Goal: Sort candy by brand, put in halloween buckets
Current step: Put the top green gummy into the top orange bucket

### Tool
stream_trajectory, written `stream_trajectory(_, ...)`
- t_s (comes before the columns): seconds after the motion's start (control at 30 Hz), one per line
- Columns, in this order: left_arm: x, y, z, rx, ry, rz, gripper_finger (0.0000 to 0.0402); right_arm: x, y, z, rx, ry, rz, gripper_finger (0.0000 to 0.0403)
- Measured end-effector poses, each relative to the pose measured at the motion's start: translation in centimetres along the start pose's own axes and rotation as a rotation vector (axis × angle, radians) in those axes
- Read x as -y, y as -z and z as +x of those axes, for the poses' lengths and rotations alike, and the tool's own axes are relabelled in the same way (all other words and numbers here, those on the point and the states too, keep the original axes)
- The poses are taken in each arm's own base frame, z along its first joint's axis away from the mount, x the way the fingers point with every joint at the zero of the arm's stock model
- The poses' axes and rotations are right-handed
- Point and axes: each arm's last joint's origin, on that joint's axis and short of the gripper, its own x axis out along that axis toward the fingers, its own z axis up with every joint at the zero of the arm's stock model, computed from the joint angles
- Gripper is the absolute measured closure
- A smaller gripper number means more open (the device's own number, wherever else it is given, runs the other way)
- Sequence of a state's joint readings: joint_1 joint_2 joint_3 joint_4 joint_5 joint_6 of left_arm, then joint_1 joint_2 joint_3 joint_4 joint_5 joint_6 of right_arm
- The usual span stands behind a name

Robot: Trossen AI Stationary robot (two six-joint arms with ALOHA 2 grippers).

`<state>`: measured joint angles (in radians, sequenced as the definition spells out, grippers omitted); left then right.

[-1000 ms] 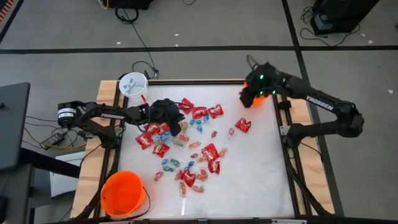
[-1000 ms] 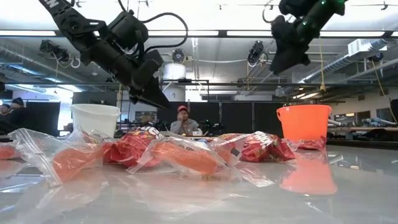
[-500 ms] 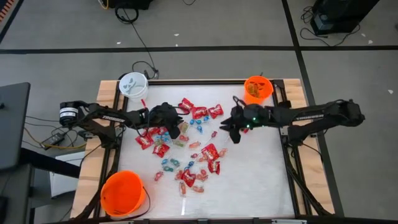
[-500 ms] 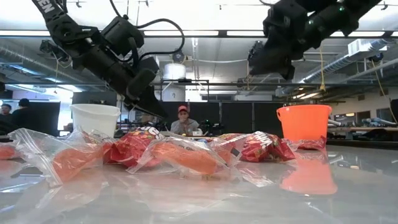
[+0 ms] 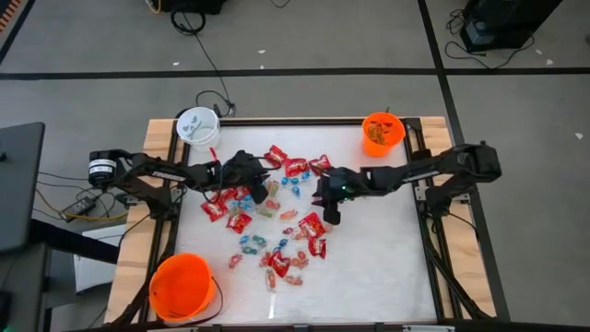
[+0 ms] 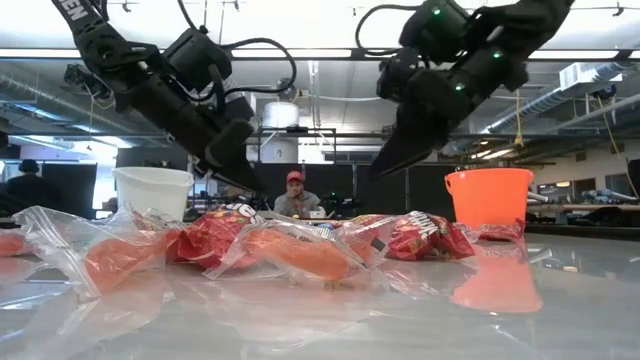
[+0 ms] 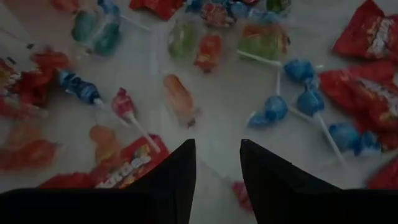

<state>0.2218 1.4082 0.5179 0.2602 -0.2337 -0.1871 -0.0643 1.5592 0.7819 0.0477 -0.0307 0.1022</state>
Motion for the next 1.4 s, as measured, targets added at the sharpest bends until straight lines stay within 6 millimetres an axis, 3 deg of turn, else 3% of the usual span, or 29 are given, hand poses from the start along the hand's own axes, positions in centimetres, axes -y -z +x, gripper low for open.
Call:
stream_trajectory(0.13,0.0,0.2,0.2,-0.015,0.000,0.012,0.0328,0.3,-1.1,2.3,0.046,-0.009,-0.034,0.0266)
stream_trajectory(0.27,0.2,0.7,1.2,-0.014,0.000,0.051,0.0321,-0.6,-2.8,4.9,0.032,0.021,-0.096,0.0266)
stream_trajectory(0.47,0.7,2.1,3.0,-0.078,0.104,0.035,0.0281,-1.3,-2.3,5.5,-0.082,0.071,-0.106,0.0266)
stream_trajectory(0.6,0.8,3.0,4.0,-0.112,0.100,0.039,0.0256,-1.9,-2.0,4.7,-0.081,0.054,-0.089,0.0266)
stream_trajectory(0.73,0.8,3.3,4.4,-0.119,0.108,0.047,0.0256,-2.5,-2.1,4.2,-0.060,0.041,-0.103,0.0266)
stream_trajectory(1.0,0.8,2.7,3.7,-0.089,0.122,-0.020,0.0390,-3.6,-2.2,3.7,-0.049,-0.018,-0.072,0.0266)
stream_trajectory(1.17,1.2,0.5,2.1,0.035,0.159,-0.080,0.0395,-5.7,-3.3,0.9,-0.007,-0.098,-0.074,0.0266)
stream_trajectory(1.4,1.8,-3.4,-0.7,0.350,0.218,-0.028,0.0398,-6.2,-5.6,-4.1,0.175,0.045,-0.066,0.0266)
